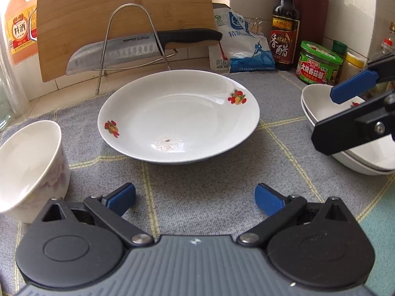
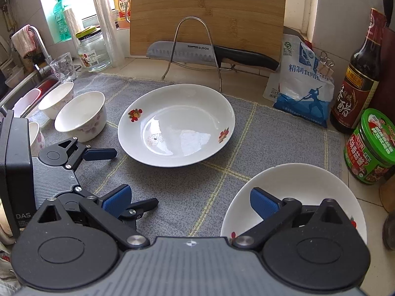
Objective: Organize plates and bowls
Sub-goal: 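Open the right tool and withdraw it from the stacked plates, then grip the rim of the third flower-print white plate with the right tool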
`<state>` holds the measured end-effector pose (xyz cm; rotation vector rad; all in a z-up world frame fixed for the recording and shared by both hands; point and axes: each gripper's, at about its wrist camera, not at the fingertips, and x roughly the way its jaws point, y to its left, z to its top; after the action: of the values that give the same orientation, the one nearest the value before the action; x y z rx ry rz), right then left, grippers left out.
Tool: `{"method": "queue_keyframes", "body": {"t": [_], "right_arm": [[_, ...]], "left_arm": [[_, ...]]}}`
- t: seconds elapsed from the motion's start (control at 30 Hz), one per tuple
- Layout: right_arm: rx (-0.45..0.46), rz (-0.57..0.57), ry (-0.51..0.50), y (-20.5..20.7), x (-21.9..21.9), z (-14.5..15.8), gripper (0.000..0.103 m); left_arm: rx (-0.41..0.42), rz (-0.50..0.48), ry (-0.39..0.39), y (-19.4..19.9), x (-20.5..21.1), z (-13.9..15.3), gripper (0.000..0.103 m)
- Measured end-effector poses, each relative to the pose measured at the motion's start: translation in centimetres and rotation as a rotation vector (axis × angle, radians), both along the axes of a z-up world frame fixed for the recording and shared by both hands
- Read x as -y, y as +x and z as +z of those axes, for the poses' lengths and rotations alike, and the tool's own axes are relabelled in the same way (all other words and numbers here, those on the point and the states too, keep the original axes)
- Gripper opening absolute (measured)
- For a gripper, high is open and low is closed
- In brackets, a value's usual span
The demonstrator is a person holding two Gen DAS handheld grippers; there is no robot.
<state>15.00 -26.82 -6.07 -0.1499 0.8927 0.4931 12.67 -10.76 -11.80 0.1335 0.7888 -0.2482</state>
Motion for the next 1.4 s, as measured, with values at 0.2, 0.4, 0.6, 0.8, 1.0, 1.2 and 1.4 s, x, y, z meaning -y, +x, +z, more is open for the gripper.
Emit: {"method": "queue_keyframes", "body": {"t": [0.2, 0.4, 0.6, 0.8, 1.0, 1.2, 1.4], "right_arm": [[-0.009, 0.07, -0.017, 3.3, -0.7, -0.2, 0.103], [-0.054, 0.147, -0.003, 7.5, -1.7, -0.5, 0.103], [-0.092, 0.23, 0.0, 11.4, -3.2, -1.4, 0.103], [-0.115, 0.293, -0.035, 15.2, -4.6, -2.9, 0.103], [-0.16, 0.327, 0.005, 18.5, -5.4, -4.3, 0.103], [-0.189, 0.372, 0.021, 19.8, -6.3, -5.1, 0.096], [-0.207, 0.411, 0.043, 20.4, -7.0, -5.2, 0.091]], "left_arm": [[0.03, 0.029, -0.005, 1.1, 0.2, -0.2, 0.103], [0.038, 0.055, -0.008, 2.0, 0.5, -0.2, 0.103], [0.055, 0.041, -0.013, 2.1, 0.2, -0.3, 0.103], [0.064, 0.043, -0.015, 2.2, 0.2, -0.4, 0.103], [0.075, 0.037, -0.015, 2.1, 0.1, -0.5, 0.103], [0.075, 0.04, -0.014, 2.0, 0.1, -0.4, 0.103], [0.093, 0.052, 0.01, 1.7, 0.1, -0.3, 0.103]]}}
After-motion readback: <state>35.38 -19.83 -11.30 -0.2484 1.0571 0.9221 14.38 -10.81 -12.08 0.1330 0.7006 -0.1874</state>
